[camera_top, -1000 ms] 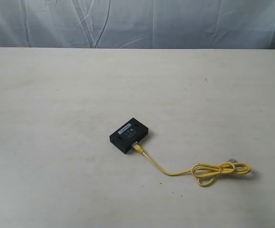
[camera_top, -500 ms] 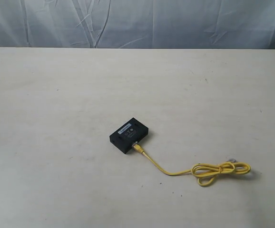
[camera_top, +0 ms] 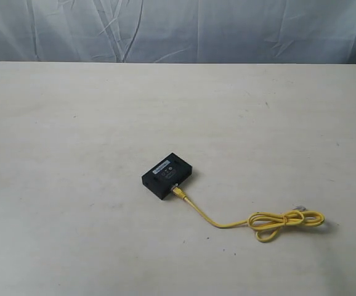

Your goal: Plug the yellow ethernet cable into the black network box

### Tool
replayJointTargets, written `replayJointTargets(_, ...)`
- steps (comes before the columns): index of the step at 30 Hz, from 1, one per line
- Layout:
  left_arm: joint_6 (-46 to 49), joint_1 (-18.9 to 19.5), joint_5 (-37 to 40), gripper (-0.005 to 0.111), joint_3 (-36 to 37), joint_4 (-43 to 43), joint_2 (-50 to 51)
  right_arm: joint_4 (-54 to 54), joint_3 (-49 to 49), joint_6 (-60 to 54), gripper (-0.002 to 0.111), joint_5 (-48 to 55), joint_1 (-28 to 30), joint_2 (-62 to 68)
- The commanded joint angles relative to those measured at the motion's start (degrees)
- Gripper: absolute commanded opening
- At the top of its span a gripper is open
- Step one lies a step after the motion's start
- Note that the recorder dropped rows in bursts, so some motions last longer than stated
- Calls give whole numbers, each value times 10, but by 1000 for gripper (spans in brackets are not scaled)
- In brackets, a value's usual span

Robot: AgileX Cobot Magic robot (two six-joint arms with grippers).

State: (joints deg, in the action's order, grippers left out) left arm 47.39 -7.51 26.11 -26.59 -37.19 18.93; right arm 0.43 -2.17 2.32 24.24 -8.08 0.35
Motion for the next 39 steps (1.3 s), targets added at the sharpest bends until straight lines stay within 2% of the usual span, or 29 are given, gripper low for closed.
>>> replayJointTargets(1,-3,0,-3,0,3,0,-3,14,22,-1,-1,-31,0,-3)
replayJointTargets(17,-3,0,-3,0,3,0,-3,13,22,0,-1,-35,0,-3)
replayJointTargets(23,9,3,7,0,11,94,-17,13,22,0,-1,-35,0,-3)
replayJointTargets(30,9,45,-5,0,120,112,-97,14,22,0,-1,-35,0,-3)
replayJointTargets(35,9,46,-69,0,235,125,-189,18,22,0,-1,-33,0,-3)
replayJointTargets(39,9,46,-64,0,266,123,-189,18,22,0,-1,-33,0,-3)
